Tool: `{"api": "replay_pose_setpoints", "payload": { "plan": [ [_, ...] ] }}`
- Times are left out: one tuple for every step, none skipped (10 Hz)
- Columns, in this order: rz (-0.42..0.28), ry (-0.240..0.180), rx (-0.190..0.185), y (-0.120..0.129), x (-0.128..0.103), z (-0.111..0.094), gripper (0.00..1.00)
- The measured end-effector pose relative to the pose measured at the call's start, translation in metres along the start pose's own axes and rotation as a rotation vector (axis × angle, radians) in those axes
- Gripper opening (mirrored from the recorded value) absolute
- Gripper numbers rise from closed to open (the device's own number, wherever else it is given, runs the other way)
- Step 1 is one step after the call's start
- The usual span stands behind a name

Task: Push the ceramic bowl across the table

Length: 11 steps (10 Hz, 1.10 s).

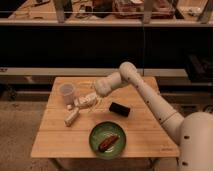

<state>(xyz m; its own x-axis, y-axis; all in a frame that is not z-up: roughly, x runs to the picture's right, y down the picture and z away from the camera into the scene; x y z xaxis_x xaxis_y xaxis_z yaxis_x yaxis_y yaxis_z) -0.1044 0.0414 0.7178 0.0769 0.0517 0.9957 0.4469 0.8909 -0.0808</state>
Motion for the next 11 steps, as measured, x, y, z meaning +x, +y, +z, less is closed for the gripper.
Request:
{"api": "replay_pose_setpoints", "payload": {
  "plan": [
    [0.000,0.000,0.000,0.000,0.000,0.000,0.80],
    [0.000,0.000,0.000,0.000,0.000,0.000,0.80],
    [0.000,0.000,0.000,0.000,0.000,0.000,0.80],
    [0.000,0.000,0.000,0.000,0.000,0.000,0.80],
    [0.000,0.000,0.000,0.000,0.000,0.000,0.80],
    [-0.002,0.005,-0.002,0.000,0.000,-0.001,0.80],
    [-0.005,0.028,-0.019,0.002,0.003,-0.002,0.80],
    [-0.016,0.083,-0.053,0.006,0.008,-0.008,0.80],
    [-0.045,0.175,-0.108,0.012,0.013,-0.021,0.80],
    [-0.088,0.272,-0.169,0.018,0.013,-0.037,0.80],
    [-0.133,0.366,-0.241,0.025,0.010,-0.054,0.80]
  ]
}}
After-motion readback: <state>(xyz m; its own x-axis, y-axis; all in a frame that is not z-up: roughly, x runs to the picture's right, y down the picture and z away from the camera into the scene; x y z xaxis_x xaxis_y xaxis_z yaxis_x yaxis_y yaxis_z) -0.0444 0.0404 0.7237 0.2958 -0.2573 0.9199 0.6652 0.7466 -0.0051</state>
